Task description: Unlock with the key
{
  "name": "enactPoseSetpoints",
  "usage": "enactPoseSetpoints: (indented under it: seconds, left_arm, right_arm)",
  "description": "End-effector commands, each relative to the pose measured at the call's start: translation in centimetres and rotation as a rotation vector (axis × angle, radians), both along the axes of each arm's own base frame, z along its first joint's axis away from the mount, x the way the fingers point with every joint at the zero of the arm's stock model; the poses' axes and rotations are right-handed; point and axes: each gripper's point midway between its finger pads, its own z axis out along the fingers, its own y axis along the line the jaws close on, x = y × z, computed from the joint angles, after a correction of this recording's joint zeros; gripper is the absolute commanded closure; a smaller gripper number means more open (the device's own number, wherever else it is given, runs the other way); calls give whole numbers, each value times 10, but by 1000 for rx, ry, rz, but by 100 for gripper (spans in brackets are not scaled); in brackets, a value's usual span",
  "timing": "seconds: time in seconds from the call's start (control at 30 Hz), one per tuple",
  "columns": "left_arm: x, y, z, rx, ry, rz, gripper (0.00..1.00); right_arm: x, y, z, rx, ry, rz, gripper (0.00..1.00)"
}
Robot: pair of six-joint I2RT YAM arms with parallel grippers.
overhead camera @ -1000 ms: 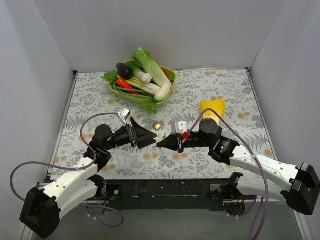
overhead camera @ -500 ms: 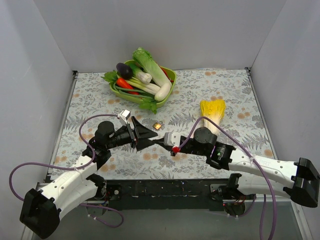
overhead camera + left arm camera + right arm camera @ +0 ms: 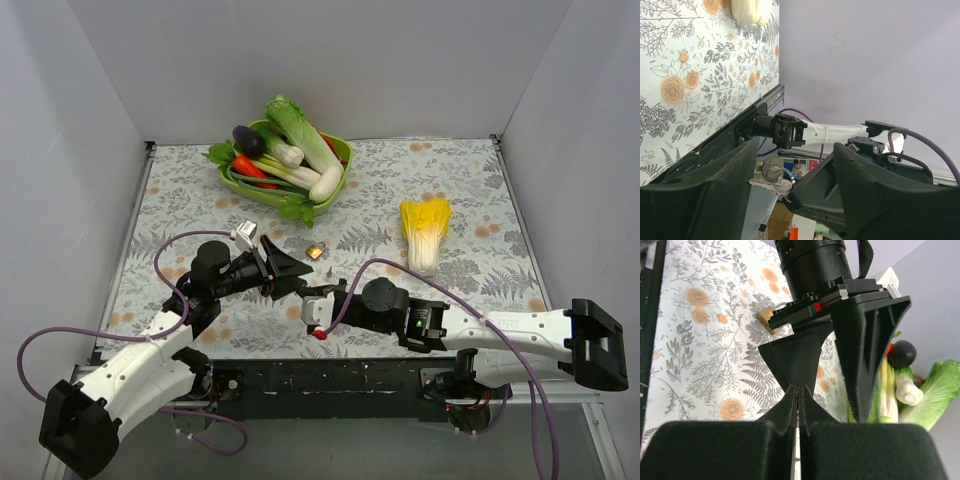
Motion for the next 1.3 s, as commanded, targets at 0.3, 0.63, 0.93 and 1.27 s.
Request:
enactPoseSetpoints:
  seconds: [0.3, 0.63, 0.93, 1.27]
  left_arm:
    - [13, 6, 40, -303, 695, 209, 26]
    - [13, 6, 34, -285, 717, 218, 30]
    - [13, 5, 32, -283, 725, 218, 49]
    - [12, 2, 27, -264, 744, 201, 88]
  right_arm:
    - [6, 4, 6, -35, -265, -146, 99]
    - [3, 3, 10, -5, -285, -142, 99]
    - [-2, 7, 0, -43, -312, -130, 99]
    - [-2, 9, -13, -98, -349, -149, 99]
